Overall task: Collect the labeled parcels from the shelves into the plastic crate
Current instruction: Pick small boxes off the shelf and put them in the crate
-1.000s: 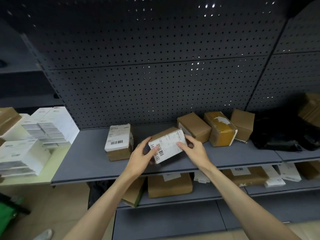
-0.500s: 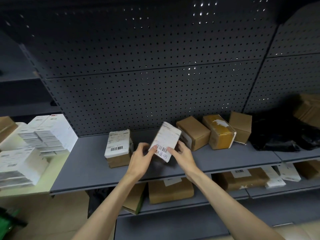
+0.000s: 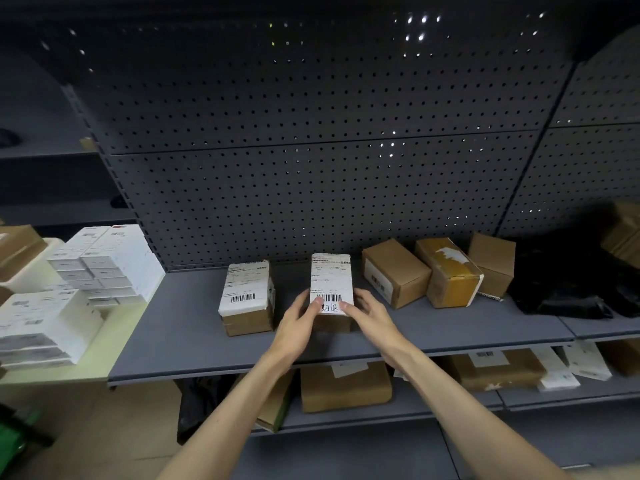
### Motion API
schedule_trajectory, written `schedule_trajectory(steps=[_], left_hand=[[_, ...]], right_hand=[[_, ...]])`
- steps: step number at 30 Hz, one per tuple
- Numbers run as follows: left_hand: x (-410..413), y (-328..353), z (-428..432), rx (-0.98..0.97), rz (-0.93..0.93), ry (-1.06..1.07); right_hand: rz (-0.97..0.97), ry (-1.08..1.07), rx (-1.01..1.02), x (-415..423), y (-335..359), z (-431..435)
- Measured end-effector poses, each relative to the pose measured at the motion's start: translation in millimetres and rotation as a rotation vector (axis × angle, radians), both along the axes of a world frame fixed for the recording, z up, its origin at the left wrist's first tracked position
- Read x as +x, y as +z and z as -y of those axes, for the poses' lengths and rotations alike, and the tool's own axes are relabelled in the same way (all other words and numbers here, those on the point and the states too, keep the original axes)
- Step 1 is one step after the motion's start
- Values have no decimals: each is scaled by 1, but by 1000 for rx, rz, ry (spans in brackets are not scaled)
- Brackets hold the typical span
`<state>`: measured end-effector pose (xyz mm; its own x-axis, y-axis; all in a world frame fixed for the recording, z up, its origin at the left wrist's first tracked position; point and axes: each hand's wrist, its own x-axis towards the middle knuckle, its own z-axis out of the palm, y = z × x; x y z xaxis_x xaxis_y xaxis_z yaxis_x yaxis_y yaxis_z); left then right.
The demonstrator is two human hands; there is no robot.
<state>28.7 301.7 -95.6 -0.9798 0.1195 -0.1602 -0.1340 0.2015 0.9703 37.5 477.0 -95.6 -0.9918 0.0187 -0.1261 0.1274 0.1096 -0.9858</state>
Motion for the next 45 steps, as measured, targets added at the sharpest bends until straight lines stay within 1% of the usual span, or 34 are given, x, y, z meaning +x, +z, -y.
schedule_trajectory(steps=[5,9,14,17,21,26,31,39,43,45], left_hand=[[-3,20,-5,144,-61,37],[-11,41,-4,228,-103,54],[-12,68,-4,266,-191,56],[-13,86,-5,296,-251,55],[-14,106,-4,272,-318,41],[-11,126,-2,292,-394,12],[-8,135,2,311,-411,-4],[-4,145,6,332,-395,-73],[-14,151,-5,336,-382,-165],[-18,156,-20,342,-385,-229]], right_hand=[[-68,7,-42,1,15,-1],[-133,-44,-87,-2,39,-2],[-216,-97,-148,-14,70,-5],[-270,-76,-178,-22,87,-5],[-309,-37,-217,-26,109,-2],[-402,-12,-228,-20,127,6],[-458,3,-187,-17,135,8],[-431,-8,-141,-8,145,8],[-420,-98,-78,8,155,-8],[-407,-164,21,17,159,-25]])
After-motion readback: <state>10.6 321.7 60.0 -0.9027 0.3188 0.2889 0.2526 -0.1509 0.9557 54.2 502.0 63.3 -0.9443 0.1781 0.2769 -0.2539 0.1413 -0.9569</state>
